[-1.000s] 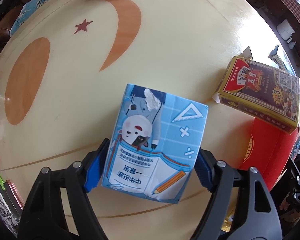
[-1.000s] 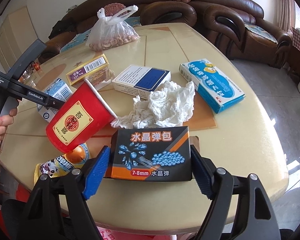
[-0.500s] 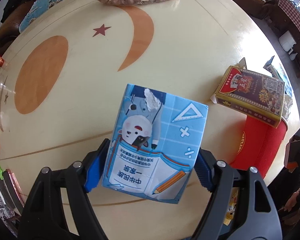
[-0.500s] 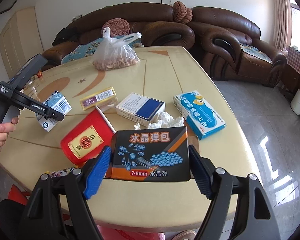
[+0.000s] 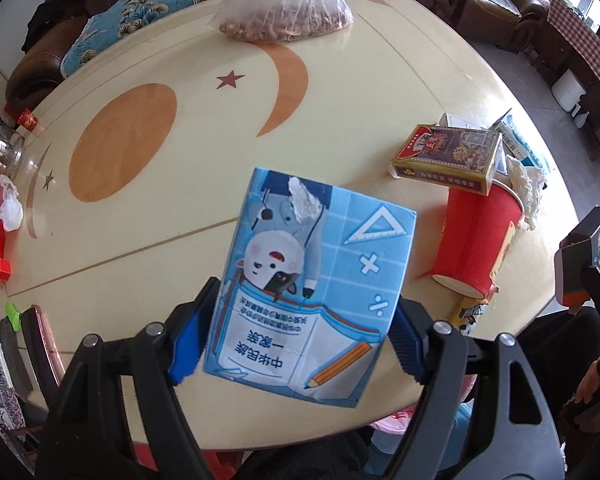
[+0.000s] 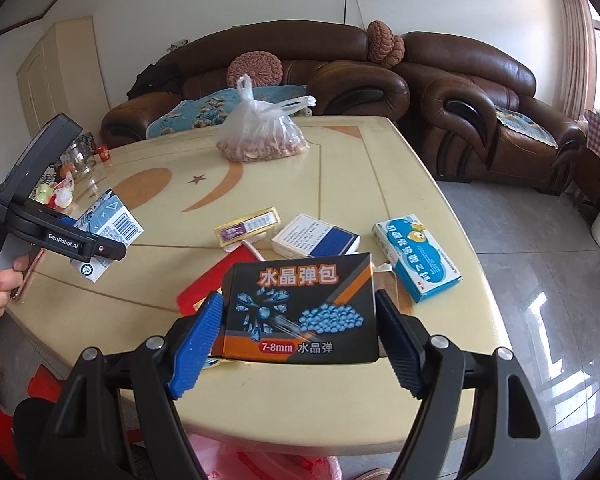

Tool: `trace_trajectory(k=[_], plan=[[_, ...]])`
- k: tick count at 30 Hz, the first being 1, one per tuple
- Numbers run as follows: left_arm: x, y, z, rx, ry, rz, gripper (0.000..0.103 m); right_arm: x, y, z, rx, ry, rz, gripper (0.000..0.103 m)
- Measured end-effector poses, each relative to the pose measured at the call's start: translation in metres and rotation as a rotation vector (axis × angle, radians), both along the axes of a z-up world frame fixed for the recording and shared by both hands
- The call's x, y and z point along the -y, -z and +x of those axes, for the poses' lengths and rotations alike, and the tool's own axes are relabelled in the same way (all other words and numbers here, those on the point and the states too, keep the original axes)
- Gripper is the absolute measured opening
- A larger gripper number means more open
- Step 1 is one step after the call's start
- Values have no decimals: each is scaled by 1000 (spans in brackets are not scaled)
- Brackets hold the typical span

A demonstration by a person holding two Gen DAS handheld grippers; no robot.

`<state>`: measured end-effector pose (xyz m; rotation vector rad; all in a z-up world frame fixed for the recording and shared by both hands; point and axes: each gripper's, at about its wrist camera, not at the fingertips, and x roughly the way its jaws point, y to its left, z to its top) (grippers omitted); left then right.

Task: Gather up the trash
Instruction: 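Carry the carton with the left tool while the right tool carries the box over the bin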

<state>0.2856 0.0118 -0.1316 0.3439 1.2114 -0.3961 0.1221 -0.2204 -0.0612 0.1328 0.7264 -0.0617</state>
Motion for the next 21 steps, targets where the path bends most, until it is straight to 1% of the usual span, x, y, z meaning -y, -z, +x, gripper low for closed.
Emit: trace_trajectory(k=[8,14,16,17,19,20,21], plan=[[-11,-14,-49,34,2,-14,76,-20,-15,-20,23,-46,-19,73],[-15,-14,-81,46,8,-37,76,-35,-21,-37,28,-80,-22,71],[-17,-7,-85,22,4,-66,76,-41,-17,-38,17,-72,-59,70],[-18,-2,-87,16,-2,-63,76,-45,-10,-36,-7,-101,-62,70],[-19,4,-95,-10,-7,-80,76,-47,0,-36,-38,-127,-28,70],[-19,4,-101,-8,2,-87,76,-48,-1,-40,-37,-130,-33,70],[-19,1,-109,10,10,-78,76,-49,-3,-46,-26,-125,-38,70]])
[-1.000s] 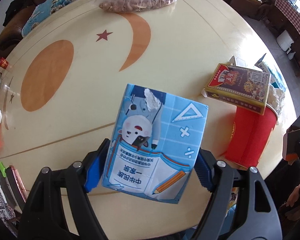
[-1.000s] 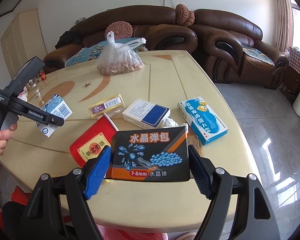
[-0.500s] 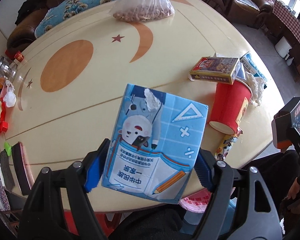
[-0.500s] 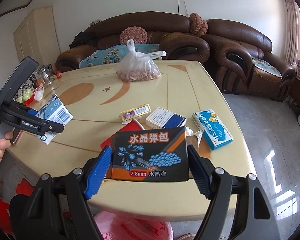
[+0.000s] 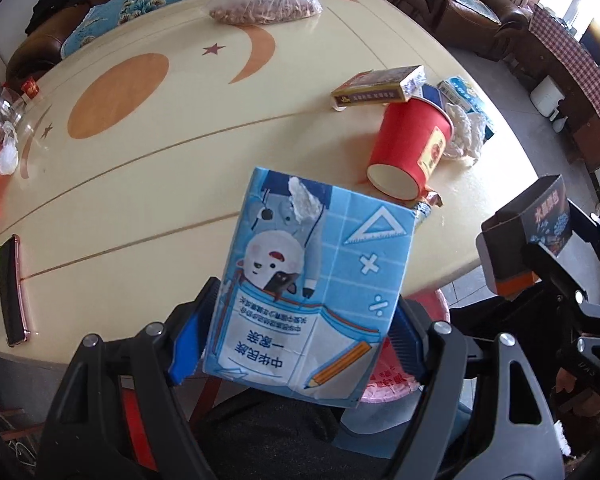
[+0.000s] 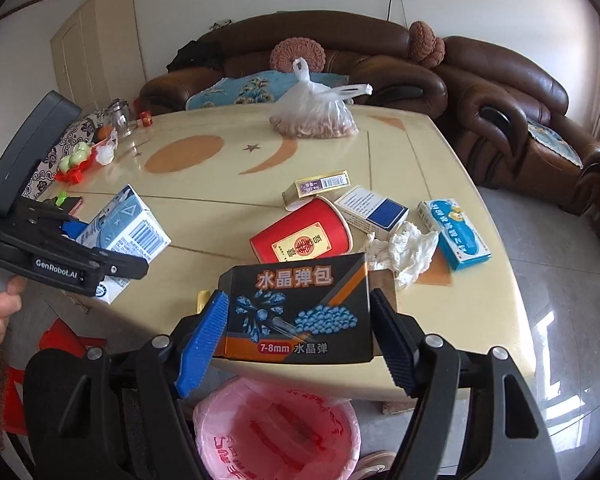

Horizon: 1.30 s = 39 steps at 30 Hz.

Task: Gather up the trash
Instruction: 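Carry the carton with the left tool while the right tool carries the box over the bin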

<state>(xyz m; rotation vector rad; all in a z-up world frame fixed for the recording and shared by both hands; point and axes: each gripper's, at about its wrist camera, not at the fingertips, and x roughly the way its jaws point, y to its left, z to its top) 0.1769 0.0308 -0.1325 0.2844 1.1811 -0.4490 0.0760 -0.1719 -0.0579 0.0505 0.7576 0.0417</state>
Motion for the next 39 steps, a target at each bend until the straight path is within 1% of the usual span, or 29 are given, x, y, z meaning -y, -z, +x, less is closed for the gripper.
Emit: trace_trajectory(k=[2,5,7,10,12,15,17,20,23,27,29,32,39], plan=[[-1,-6,-14,30,8,2,76,0,-6,-13,0,-10,7,70],[1,-10,-37,37,35,-19,76,0,-8,-30,-11,-19,-5,70],[8,-6,-53,49,58,3,76,1,-6,-38,-26,-20,-3,70],[16,5,-72,19,96,-6,76,0,0,-48,-47,-23,5,70],[21,17,-85,3,111,7,76,0,5,-52,-59,-25,10,70],[25,36,-98,-37,122,-1,76,1,16,-60,-82,-30,15,70],[27,44,-105,-47,126,10,76,2,23,-65,-99,-35,16,70],[28,50,-108,-79,119,4,76,4,32,-71,-119,-35,13,70],[29,50,-107,-94,113,5,76,4,41,-77,-140,-36,19,70],[28,46,-104,-107,115,-10,76,3,54,-82,-171,-43,21,70],[30,49,-101,-132,120,-27,76,2,60,-83,-186,-43,26,70],[33,57,-100,-140,118,9,76,2,70,-83,-206,-45,29,70],[34,60,-97,-167,115,24,76,5,93,-75,-255,-43,28,70]])
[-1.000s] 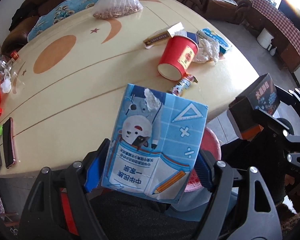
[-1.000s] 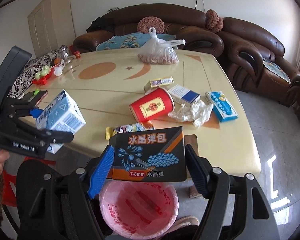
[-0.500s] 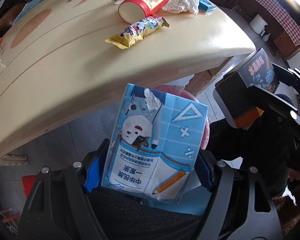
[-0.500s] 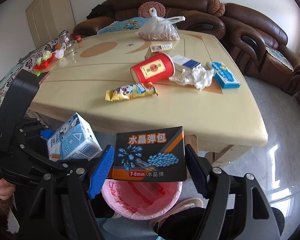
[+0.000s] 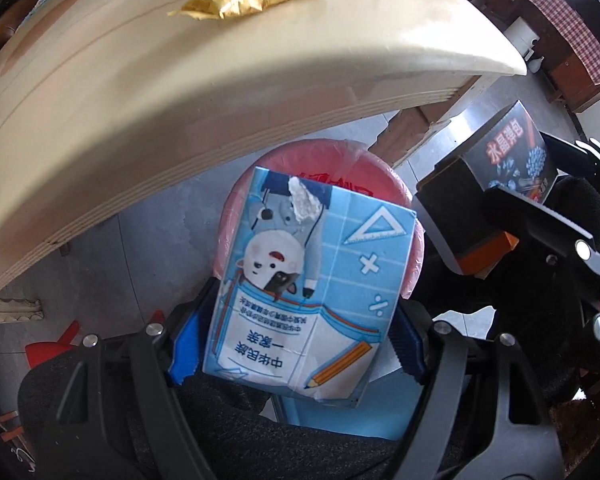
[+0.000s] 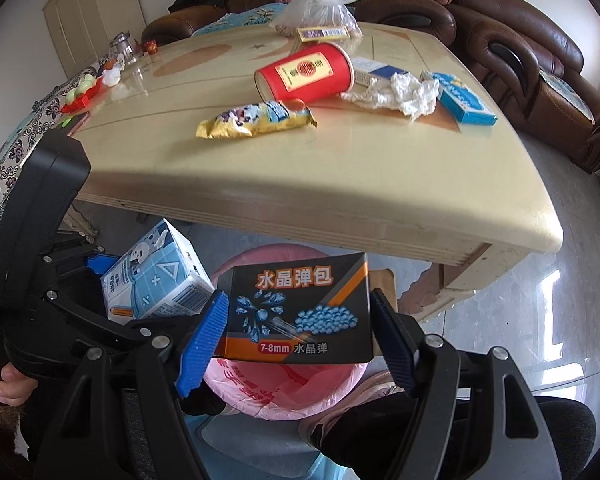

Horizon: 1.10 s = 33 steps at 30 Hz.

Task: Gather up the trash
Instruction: 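Carry the carton with the left tool while the right tool carries the box over the bin, then open the left tool over the bin while the right tool releases the box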

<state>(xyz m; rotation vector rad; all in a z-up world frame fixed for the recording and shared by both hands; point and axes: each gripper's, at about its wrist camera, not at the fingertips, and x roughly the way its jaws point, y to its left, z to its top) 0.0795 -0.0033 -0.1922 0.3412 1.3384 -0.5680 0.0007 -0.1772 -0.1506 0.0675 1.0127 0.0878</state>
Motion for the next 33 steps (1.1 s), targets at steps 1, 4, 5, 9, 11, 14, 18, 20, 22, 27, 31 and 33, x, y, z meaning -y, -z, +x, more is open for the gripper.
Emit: trace_trajectory(k=[1,4,5,9,11,14,18,20,22,27,31,33], plan=[[1,0,-2,-5,1,1,76,1,3,1,-7,2,0,70],[2,1,-1,-19,4,12,76,4,12,6,-25,5,-5,70],[2,3,-2,-28,2,12,76,5,16,7,-34,7,-7,70],[2,11,3,-56,-2,0,76,7,32,14,-65,8,-5,70],[4,23,6,-78,-6,7,76,8,43,18,-84,9,-7,70],[6,41,13,-129,-14,17,76,10,59,26,-113,15,6,70],[9,63,21,-177,-16,38,76,14,79,36,-151,21,15,70],[10,78,25,-206,-26,55,76,14,89,42,-168,21,15,70],[12,91,27,-223,-36,78,76,15,96,46,-180,19,12,70],[12,114,32,-285,-56,97,76,18,115,54,-210,18,6,70],[14,126,34,-304,-62,124,76,15,127,56,-236,9,8,70],[14,130,35,-321,-67,124,76,12,132,58,-247,2,9,70]])
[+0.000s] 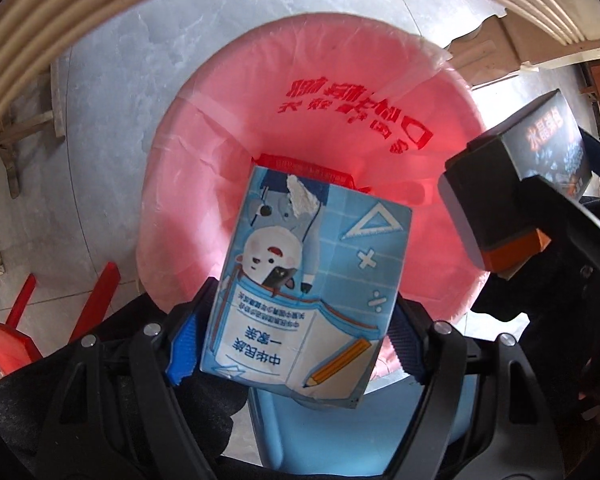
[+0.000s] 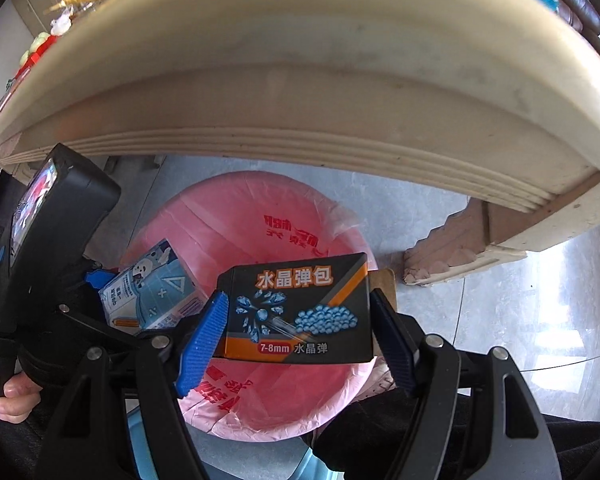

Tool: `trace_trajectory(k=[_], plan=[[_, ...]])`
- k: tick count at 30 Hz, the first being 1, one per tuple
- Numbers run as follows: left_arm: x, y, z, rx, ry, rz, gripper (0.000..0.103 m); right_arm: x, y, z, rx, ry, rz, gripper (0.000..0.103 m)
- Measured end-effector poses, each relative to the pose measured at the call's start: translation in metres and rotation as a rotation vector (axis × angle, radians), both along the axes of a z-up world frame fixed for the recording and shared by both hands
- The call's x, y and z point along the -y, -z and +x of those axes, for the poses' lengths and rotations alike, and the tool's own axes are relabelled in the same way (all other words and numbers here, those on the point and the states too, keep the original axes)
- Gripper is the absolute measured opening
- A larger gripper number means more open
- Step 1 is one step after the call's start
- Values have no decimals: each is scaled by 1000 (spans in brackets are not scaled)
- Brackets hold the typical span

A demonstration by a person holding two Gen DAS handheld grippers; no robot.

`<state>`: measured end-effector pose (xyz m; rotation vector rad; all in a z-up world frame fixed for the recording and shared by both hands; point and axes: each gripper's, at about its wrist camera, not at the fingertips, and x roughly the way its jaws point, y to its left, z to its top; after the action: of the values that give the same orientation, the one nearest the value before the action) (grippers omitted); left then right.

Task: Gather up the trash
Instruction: 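Open the left tool over the bin while the right tool releases the box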

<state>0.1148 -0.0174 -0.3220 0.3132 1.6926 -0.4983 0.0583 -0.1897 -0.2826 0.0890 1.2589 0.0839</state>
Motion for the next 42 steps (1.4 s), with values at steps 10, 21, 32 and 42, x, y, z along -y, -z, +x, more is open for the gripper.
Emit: trace_trajectory(k=[10,21,32,42], plan=[[-3,7,1,22,8,74,83,-9,12,7,-35,-43,14,71],[-12,8,4,37,-17,126,84,-14,30,10,-110,-44,60,95],[-8,4,3,60,-7,130,84,-11,28,11,-121,-24,79,95],[-1,-28,-15,144,75,138,84,-8,0,1,-77,-11,85,95]])
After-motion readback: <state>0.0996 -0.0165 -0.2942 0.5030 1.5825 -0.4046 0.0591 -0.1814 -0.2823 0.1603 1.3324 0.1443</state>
